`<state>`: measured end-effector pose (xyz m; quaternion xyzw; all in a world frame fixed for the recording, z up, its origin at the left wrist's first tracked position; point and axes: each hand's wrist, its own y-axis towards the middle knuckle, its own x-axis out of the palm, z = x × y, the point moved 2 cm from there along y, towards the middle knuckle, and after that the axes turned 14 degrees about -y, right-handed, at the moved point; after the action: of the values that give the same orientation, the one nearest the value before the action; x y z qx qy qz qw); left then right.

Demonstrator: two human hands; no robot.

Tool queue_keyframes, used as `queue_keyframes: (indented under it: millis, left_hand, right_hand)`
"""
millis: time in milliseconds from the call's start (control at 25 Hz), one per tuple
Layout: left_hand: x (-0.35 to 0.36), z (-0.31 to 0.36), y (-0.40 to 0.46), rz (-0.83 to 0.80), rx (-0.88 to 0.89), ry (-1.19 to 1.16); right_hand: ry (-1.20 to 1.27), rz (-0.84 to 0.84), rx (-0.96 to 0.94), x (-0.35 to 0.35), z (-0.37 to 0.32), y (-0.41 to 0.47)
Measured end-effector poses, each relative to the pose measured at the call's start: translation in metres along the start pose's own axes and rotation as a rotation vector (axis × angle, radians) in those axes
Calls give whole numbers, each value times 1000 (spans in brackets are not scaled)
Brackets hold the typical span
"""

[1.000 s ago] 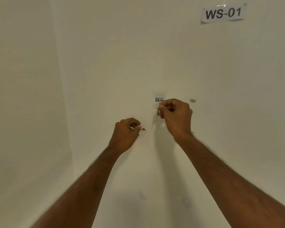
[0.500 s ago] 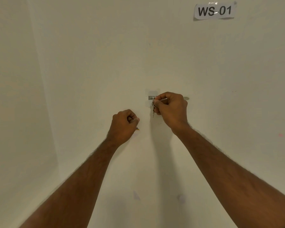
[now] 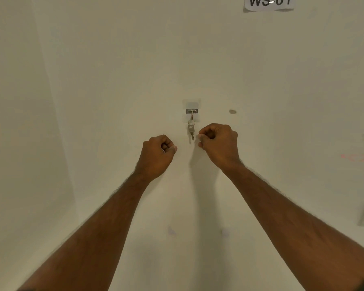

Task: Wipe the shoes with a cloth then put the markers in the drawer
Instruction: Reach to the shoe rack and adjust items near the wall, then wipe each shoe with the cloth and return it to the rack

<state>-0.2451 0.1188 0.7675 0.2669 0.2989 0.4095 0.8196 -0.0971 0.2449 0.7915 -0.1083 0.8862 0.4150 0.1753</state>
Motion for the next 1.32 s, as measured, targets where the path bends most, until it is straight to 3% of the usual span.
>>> queue_keyframes:
  millis: [240, 440, 600, 880, 1120, 1320]
  left_hand:
    - [29, -6, -50, -33, -41, -24]
    - [75, -13, -118, -195, -103, 17]
    - [125, -6, -161, -301, -139, 38]
    - [237, 27, -236, -326, -244, 32]
    - [329, 36, -354, -342, -482, 83]
    - [350, -15, -481, -348, -753, 175]
  right_hand:
    - [-297, -81, -124, -19, 36, -57]
    - [-432, -202, -127, -42, 90, -122]
    - [-482, -275, -80, -72, 143, -163]
    - [-489, -375, 14, -154, 247, -228]
    - [-433, -559, 91, -199, 342, -322]
    - [-344, -800, 165, -177, 404, -440]
